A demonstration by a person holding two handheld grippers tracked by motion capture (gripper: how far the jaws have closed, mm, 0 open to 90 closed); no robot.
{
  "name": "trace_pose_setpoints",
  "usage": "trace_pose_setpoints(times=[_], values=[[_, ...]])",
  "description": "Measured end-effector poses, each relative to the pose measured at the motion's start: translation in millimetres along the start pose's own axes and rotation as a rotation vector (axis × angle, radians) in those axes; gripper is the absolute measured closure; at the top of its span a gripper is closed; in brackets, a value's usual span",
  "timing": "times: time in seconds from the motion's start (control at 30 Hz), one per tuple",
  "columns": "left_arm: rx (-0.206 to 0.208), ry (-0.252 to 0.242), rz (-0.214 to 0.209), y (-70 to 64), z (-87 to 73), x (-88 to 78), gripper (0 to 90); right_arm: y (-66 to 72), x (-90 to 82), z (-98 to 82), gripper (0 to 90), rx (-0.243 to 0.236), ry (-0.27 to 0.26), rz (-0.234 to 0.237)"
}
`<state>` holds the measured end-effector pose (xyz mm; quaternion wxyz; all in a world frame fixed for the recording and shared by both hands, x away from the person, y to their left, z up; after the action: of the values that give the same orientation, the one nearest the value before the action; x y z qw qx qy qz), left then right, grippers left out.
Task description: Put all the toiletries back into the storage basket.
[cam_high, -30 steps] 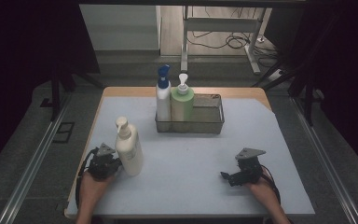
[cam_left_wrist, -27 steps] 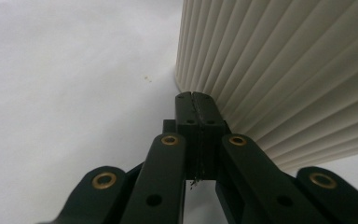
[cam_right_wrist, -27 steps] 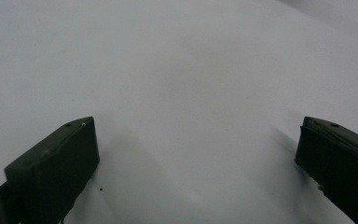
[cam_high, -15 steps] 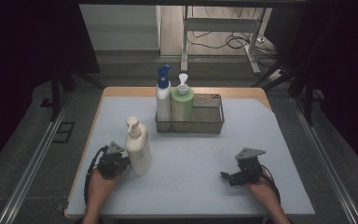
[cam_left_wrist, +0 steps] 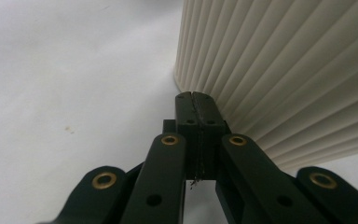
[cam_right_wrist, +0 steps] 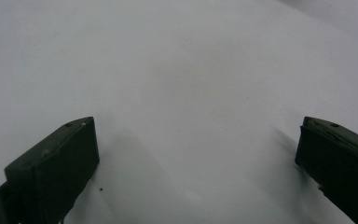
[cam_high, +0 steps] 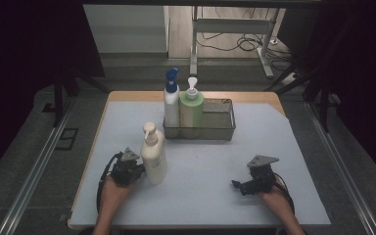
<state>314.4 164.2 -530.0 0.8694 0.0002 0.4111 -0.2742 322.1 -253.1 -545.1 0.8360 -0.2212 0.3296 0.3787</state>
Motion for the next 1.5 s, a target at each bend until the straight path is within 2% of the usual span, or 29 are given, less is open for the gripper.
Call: trace_pose_setpoints(times=[0.93,1.1,1.5], values=[[0.078,0.035,-0.057,-38.7,-1.6,12.4,89.5,0.1,0.0,-0.1,0.0,-0.001,0.0,-0.001],[0.1,0.054,-0.075,-46.3,-2.8,14.3,89.4,0.1,0.0,-0.1,0.0,-0.001,0.0,-0.001],[0.138,0.06,-0.109,-66.6,-1.5,19.2,89.4,0.1,0.1,0.0,0.0,-0.002,-0.001,-0.004]])
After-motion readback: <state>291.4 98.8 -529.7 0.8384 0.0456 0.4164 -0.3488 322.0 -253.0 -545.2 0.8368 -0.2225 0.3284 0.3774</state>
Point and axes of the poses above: each handheld gripper's, and its own axes: x roughly forward along the jaws, z roughly out of its top, y roughly to its left, the point moved 3 cm from there along x, roughly forward along the jaws, and after that the axes turned 10 degrees about -x, right-handed, at the moved point
